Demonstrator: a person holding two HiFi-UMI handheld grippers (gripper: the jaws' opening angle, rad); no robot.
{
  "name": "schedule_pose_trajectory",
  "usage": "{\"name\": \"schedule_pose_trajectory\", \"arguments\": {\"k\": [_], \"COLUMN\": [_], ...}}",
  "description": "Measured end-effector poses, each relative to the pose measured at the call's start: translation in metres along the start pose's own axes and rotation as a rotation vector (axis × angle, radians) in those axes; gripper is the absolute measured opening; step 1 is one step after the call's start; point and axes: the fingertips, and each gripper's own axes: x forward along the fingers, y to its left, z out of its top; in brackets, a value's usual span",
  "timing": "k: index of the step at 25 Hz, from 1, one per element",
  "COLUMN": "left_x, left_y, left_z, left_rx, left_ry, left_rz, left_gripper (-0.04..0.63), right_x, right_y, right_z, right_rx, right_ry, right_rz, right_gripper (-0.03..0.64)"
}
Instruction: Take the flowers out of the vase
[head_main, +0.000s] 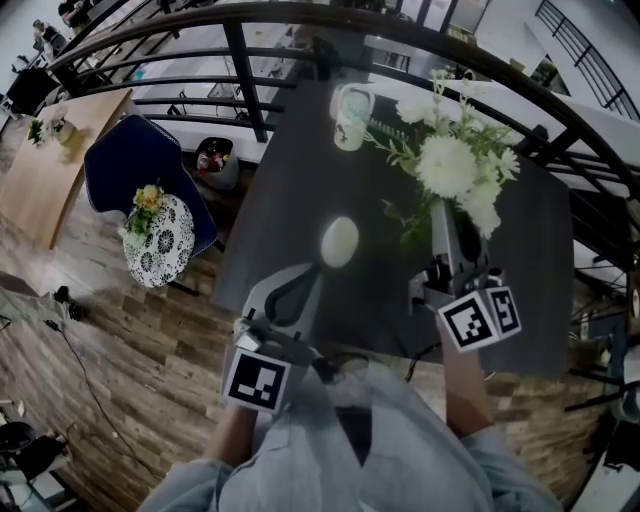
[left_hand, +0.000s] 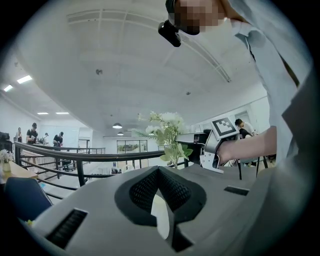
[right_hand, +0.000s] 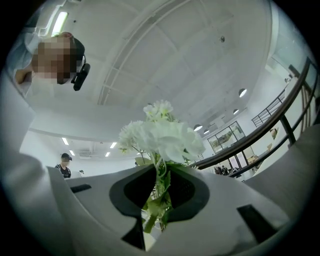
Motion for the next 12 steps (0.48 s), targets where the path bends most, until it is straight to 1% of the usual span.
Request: {"name": "schedule_pose_trajectory", "arguments": {"k": [12], "left_x": [-0.001], "left_y": [-0.010], "left_z": [-0.003], "left_rx": [0.008], "left_ry": [0.006], "left_rz": [-0.003], "left_gripper": [-0.002], "right_x": [-0.024], "right_y": [-0.020], "right_z": [-0.034], "right_rx": [0.009], "right_ry": [0.090], "right_rz": [-0.054], "right_gripper": [0.064]}}
